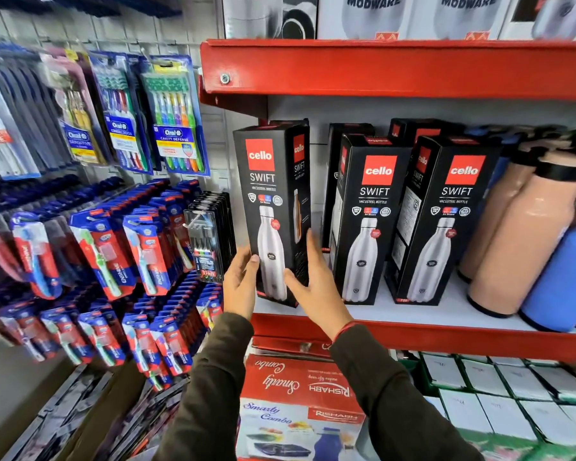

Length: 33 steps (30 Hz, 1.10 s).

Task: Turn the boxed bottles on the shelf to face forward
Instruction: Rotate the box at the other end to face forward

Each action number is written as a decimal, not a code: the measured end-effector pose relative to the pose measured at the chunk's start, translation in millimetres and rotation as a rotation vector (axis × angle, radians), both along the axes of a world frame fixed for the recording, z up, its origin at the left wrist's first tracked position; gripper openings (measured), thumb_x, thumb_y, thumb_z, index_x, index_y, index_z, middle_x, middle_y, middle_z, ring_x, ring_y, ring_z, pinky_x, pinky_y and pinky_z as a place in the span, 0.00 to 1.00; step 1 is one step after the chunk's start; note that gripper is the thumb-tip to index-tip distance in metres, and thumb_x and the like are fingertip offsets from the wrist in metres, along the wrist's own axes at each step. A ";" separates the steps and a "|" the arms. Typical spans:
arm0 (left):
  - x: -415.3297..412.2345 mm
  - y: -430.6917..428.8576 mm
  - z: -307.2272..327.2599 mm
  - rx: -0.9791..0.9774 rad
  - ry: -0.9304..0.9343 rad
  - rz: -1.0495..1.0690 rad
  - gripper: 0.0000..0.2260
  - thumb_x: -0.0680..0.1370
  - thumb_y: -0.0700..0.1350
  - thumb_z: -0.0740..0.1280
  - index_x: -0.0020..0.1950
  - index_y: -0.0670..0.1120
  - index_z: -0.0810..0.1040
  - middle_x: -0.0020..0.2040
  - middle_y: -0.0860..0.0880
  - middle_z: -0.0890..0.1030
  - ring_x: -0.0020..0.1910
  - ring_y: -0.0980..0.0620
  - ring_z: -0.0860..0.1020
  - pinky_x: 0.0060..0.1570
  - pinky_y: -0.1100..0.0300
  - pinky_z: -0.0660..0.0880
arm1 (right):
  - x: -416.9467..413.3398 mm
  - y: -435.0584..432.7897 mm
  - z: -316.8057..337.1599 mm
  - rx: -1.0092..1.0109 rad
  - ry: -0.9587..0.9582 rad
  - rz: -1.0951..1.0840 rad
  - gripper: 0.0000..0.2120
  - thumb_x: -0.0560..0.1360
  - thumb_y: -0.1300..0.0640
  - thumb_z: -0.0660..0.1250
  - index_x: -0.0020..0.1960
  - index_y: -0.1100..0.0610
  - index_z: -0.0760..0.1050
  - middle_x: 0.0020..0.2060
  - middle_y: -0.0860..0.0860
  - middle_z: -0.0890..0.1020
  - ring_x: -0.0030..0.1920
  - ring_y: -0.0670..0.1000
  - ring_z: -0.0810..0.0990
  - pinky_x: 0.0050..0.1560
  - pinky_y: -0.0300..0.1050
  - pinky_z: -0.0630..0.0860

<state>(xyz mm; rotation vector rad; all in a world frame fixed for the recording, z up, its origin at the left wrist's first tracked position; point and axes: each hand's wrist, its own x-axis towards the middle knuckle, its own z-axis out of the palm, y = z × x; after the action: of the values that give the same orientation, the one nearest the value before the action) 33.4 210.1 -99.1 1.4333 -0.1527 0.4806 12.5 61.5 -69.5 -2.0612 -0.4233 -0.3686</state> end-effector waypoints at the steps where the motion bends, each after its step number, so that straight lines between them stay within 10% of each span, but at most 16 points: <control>1: -0.1 -0.8 -1.2 0.013 0.003 0.002 0.15 0.82 0.38 0.59 0.69 0.41 0.72 0.68 0.41 0.76 0.70 0.42 0.72 0.71 0.38 0.66 | 0.7 0.2 -0.4 -0.013 -0.005 0.004 0.39 0.80 0.57 0.63 0.81 0.51 0.41 0.81 0.47 0.47 0.78 0.39 0.46 0.78 0.37 0.47; 5: -1.1 -5.2 -3.8 0.043 0.038 0.053 0.16 0.82 0.38 0.61 0.69 0.42 0.71 0.70 0.42 0.75 0.71 0.45 0.71 0.73 0.42 0.65 | 4.7 0.8 -0.9 -0.048 0.001 -0.014 0.35 0.81 0.62 0.59 0.81 0.53 0.43 0.81 0.48 0.48 0.77 0.39 0.48 0.68 0.21 0.42; 19: 1.4 -13.1 -6.3 0.135 0.023 0.081 0.14 0.81 0.39 0.62 0.67 0.45 0.72 0.64 0.47 0.77 0.56 0.71 0.76 0.55 0.77 0.71 | 12.6 -0.6 -17.7 0.019 -0.020 -0.081 0.34 0.81 0.65 0.58 0.80 0.50 0.46 0.78 0.53 0.63 0.76 0.52 0.65 0.75 0.47 0.62; 25: -4.2 -15.9 -2.5 0.145 0.031 0.125 0.13 0.81 0.43 0.63 0.65 0.45 0.73 0.61 0.49 0.79 0.52 0.72 0.78 0.51 0.79 0.71 | 11.0 -0.4 -20.1 0.095 0.005 -0.150 0.28 0.83 0.53 0.58 0.80 0.46 0.53 0.57 0.57 0.81 0.51 0.53 0.80 0.58 0.49 0.78; 29: -15.7 -15.2 0.3 0.140 0.045 0.141 0.12 0.81 0.43 0.63 0.65 0.45 0.74 0.57 0.54 0.79 0.50 0.75 0.77 0.48 0.81 0.70 | 6.5 -2.9 -22.4 0.113 -0.013 -0.137 0.26 0.83 0.51 0.57 0.79 0.44 0.54 0.35 0.43 0.73 0.36 0.40 0.73 0.46 0.39 0.71; 33: -30.9 -14.8 1.9 0.150 0.047 0.156 0.10 0.81 0.42 0.64 0.61 0.49 0.75 0.55 0.57 0.79 0.48 0.79 0.76 0.47 0.83 0.68 | -4.5 -5.0 -23.3 0.115 -0.006 -0.103 0.25 0.83 0.49 0.57 0.79 0.45 0.56 0.42 0.49 0.79 0.41 0.46 0.76 0.52 0.43 0.75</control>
<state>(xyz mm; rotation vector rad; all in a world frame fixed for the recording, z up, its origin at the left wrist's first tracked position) 2.5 195.4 -97.1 1.6102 -0.0398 0.5725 8.0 56.5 -92.8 -1.9747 -0.2936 -0.4512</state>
